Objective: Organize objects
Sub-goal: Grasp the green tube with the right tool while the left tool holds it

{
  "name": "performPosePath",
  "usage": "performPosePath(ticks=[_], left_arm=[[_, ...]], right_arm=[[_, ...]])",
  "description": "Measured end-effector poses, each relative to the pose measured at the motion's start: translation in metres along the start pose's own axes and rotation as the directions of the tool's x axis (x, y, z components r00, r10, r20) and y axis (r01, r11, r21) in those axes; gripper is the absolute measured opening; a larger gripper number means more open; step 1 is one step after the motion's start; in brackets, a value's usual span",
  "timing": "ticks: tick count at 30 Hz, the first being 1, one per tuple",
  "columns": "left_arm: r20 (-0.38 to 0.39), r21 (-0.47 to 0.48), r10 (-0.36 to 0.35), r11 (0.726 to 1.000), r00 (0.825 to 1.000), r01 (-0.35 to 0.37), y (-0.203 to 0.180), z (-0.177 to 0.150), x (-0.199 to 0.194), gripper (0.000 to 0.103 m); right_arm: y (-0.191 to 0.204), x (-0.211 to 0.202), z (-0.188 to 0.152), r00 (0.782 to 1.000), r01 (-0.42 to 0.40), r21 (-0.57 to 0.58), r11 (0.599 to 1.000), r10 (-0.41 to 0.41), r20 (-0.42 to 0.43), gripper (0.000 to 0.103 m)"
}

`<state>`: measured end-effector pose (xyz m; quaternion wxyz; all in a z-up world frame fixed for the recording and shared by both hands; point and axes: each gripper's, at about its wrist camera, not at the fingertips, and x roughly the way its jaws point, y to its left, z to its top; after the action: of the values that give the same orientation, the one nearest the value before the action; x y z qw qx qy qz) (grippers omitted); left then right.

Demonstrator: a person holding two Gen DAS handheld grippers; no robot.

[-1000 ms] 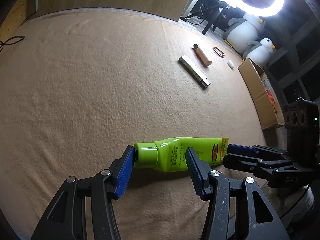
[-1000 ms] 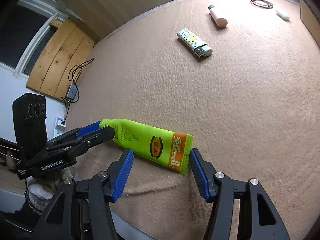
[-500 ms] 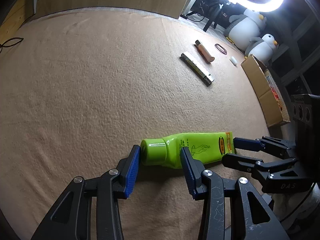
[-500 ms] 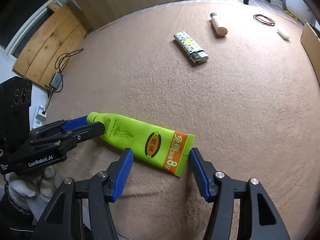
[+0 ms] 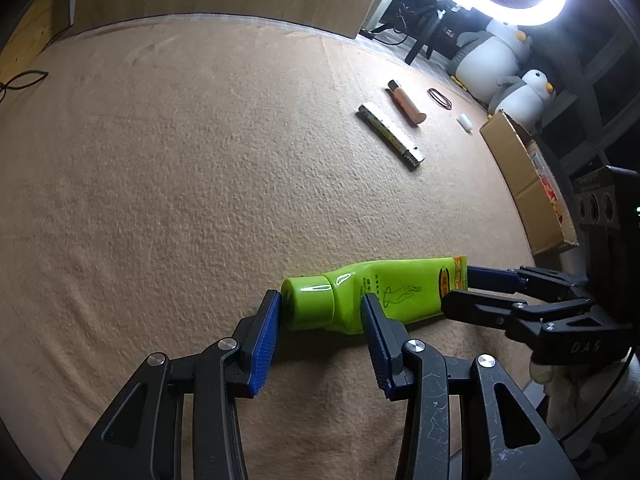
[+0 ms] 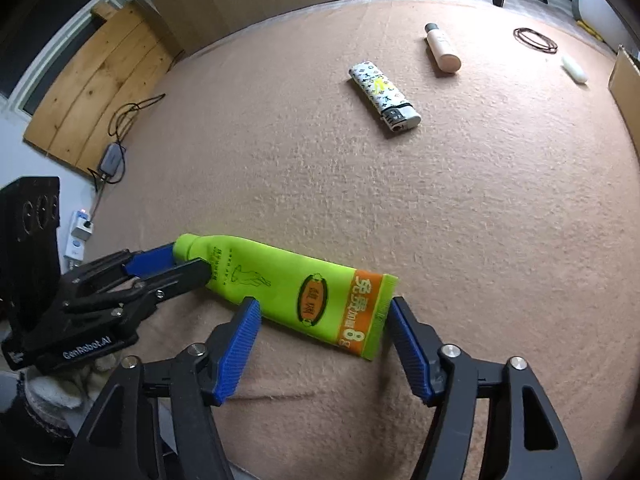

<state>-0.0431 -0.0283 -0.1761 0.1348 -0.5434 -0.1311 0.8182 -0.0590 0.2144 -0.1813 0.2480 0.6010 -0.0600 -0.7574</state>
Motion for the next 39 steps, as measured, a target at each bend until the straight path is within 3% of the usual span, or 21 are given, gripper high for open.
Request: performPosePath(ticks=[3, 15, 21, 30, 39], left_arm=[[-0.003, 0.002, 0.004, 1.000, 1.000, -0.004, -0.004, 0.000, -0.002, 0.043], [0.018, 0.005, 0.009, 1.000, 1.000, -0.009, -0.018, 0.007, -0.004, 0.042], [0.057, 0.032, -0.007, 0.999, 0.998, 0.005, -0.041, 0.026, -0.011, 0.042], [0.104, 0.107, -0.060, 0.993, 0.993, 0.049, -0.103, 0.061, -0.012, 0.042], [0.133, 0.218, -0.153, 0.968, 0.979, 0.122, -0.206, 0.104, 0.003, 0.042]], right_arm=[[-0.005, -0.003, -0.001, 1.000, -0.029, 0.033, 0.999, 0.029, 0.007, 0.061], [0.001, -0.014, 0.001, 0.999, 0.007, 0.041, 0.999, -0.009, 0.046, 0.059], [-0.009, -0.035, 0.005, 0.996, 0.009, 0.061, 0.998, -0.015, 0.090, 0.059], [-0.044, -0.088, 0.013, 0.979, 0.037, 0.113, 0.993, -0.059, 0.197, 0.059], [-0.108, -0.158, 0.014, 0.942, 0.092, 0.192, 0.977, -0.148, 0.300, 0.059]])
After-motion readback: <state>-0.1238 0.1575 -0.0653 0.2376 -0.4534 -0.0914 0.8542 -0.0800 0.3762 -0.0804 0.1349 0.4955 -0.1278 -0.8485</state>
